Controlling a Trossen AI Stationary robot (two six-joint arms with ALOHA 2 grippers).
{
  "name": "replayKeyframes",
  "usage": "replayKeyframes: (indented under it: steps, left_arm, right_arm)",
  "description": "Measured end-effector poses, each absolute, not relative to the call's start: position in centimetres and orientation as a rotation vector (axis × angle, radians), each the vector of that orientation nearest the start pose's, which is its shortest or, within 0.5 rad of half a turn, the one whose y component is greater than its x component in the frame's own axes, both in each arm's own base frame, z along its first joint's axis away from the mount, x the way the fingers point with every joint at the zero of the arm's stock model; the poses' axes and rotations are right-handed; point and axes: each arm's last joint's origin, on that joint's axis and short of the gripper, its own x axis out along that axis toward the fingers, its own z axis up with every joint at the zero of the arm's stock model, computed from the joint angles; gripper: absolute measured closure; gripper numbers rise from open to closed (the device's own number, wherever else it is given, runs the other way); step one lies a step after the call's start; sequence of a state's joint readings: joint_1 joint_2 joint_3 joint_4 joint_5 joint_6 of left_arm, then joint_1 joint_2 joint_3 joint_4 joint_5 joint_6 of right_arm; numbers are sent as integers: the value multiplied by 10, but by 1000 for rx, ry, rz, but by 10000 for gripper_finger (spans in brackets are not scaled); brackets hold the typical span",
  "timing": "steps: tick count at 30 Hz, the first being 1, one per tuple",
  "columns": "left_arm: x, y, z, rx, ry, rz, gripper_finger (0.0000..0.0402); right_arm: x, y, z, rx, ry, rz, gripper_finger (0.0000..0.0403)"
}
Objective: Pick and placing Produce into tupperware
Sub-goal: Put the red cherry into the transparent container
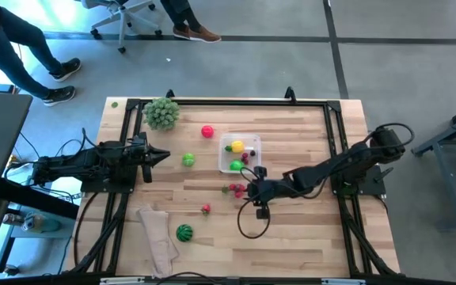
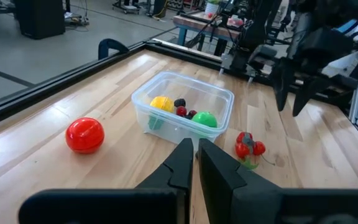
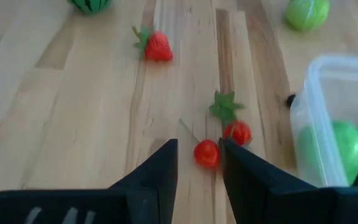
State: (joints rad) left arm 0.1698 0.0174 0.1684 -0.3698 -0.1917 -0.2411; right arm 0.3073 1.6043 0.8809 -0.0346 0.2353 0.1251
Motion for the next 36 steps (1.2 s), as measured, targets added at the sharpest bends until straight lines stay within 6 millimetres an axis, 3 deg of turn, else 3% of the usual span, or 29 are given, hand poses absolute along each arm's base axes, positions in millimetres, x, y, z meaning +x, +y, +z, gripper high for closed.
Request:
replayKeyframes:
  steps: [5, 17, 36]
  left_arm:
    - [81, 19, 183, -235, 175, 385, 385]
    - [81, 19, 183, -235, 177, 385, 385]
    - [81, 19, 183, -235, 176, 385, 385]
  right_arm:
    - [307, 89, 170, -86, 718, 27, 293]
    - [337, 81, 130, -125, 798, 72, 293]
    - [345, 80, 129, -167, 784, 77, 292]
